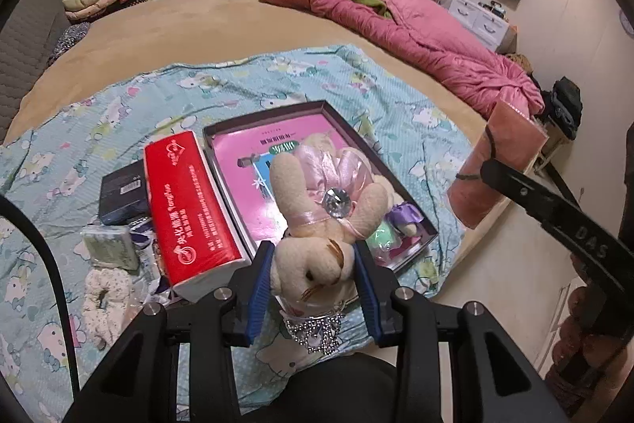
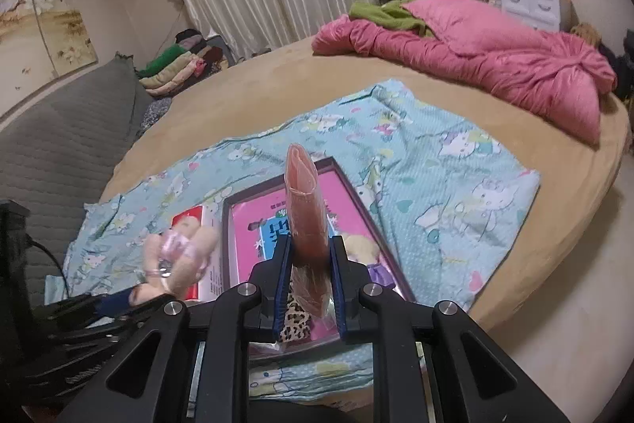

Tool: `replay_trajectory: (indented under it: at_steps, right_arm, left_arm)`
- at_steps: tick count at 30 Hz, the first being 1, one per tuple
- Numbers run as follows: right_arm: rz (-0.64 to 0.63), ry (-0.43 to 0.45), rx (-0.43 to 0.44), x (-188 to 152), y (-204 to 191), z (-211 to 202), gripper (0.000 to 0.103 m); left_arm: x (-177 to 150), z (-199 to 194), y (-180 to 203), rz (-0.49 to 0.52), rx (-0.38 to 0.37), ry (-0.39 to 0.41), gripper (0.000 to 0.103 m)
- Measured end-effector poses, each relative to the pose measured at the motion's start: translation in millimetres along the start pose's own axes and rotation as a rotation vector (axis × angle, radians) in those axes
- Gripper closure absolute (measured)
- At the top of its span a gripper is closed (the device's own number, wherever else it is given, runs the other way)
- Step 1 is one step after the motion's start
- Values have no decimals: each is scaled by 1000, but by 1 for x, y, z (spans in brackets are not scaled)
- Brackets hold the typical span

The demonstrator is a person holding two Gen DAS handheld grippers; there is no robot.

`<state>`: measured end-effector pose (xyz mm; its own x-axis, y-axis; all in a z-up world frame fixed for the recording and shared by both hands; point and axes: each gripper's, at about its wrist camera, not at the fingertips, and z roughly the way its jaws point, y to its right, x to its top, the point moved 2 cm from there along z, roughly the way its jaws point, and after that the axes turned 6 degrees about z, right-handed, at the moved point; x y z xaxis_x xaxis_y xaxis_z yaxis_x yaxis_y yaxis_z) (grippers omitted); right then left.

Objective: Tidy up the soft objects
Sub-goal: 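Carry the plush bunny and pink bagged item up over the pink book tray, then lower the bunny onto the tray with left tool while right tool lowers the pink item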

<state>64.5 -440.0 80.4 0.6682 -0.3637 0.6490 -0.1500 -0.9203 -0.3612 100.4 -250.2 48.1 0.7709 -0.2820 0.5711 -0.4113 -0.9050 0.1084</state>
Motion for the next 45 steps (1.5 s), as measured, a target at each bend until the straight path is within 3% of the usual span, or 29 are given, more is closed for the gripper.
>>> replay_trajectory:
  at_steps: [14, 23, 45]
  right_arm:
    - [37, -103, 45, -11, 7, 47, 84]
    - [77, -119, 47, -12, 10, 80, 84]
    - [108, -181, -46, -14, 20, 153, 83]
  left_arm:
    - [6, 66, -7, -21, -10, -89, 63]
    - [7, 91, -14, -30, -22, -120, 63]
    - [11, 120, -19, -28, -54, -140, 63]
